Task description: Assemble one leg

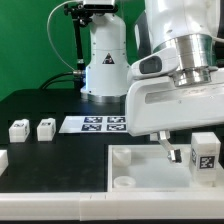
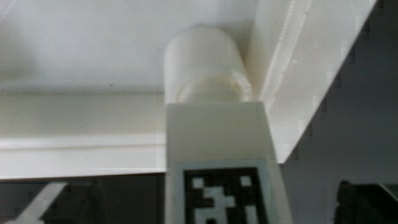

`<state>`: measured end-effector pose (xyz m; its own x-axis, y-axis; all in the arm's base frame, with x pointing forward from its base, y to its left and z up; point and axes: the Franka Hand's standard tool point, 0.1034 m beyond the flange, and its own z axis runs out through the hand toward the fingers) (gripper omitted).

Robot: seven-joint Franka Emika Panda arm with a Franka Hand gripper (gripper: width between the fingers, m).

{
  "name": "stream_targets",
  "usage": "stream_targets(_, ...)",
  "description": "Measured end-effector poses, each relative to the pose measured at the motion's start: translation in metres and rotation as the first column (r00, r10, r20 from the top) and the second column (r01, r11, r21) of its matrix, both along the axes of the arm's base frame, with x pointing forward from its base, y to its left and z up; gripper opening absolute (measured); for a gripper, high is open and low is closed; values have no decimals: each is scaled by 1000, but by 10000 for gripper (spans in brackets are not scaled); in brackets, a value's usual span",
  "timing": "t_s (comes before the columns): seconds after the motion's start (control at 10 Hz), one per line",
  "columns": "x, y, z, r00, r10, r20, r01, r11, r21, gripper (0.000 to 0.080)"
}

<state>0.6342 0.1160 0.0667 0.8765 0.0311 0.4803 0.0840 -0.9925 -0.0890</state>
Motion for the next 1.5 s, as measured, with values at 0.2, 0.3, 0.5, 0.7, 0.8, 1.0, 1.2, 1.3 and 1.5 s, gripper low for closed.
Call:
stream_targets(0.2,1,-3,6,998,2,-59,-3,1000,0,649)
stream_targets(0.3,8,-7,19,993,5,-120,-4,1000,1,649)
stream_targets(0.5,12,-12,21,975,10,-221,-9,1000,2,649)
stream_targets(0.7,14,-12,23,897,22,-441,-17,1000,15,649)
stream_targets(0.8,11,-11,20,830,24,-557,-15,1000,21,649)
stream_targets(1.0,19,-6,15,783,14,-622,1,1000,25,649)
stream_targets(1.2,19,-7,15,782,-13,-623,32,999,20,646)
stream_targets(1.3,19,-6,15,774,-66,-630,92,996,9,464)
stream_targets(1.5,19,-6,15,722,-245,-647,296,955,-32,289)
